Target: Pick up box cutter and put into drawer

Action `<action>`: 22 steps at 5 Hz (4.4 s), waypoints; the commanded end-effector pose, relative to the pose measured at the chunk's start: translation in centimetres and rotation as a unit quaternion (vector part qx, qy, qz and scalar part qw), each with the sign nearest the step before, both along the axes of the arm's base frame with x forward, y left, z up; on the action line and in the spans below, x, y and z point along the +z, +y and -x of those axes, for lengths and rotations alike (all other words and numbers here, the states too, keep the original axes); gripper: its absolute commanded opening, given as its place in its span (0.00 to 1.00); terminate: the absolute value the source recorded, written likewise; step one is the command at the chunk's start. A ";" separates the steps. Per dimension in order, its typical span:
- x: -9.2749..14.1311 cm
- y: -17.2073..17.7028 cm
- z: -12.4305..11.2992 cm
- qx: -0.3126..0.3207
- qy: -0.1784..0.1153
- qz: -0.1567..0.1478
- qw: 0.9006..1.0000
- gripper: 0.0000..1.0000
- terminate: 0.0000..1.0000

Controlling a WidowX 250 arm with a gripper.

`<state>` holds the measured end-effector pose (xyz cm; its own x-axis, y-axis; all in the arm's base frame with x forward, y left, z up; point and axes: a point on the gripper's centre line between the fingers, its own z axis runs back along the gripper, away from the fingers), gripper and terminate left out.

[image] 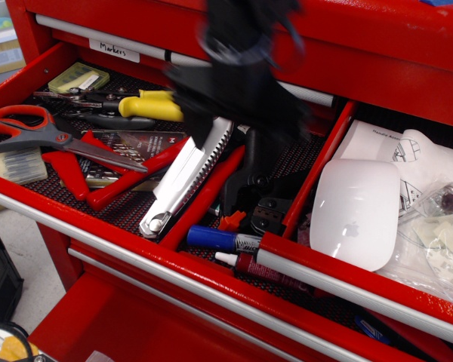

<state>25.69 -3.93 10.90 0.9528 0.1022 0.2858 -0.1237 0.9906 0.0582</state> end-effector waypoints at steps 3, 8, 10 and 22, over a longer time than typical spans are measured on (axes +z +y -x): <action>-1.3 4.3 -2.9 0.001 -0.026 -0.040 0.999 1.00 0.00; -6.7 6.2 -2.6 0.007 -0.040 0.029 0.999 0.00 0.00; -1.3 5.0 -2.7 0.013 0.022 0.005 1.000 0.00 0.00; 5.9 -11.4 -3.5 0.341 0.054 0.166 0.924 1.00 0.00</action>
<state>28.43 -15.73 15.40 0.6697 0.7420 0.0311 -0.7308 0.6659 -0.1497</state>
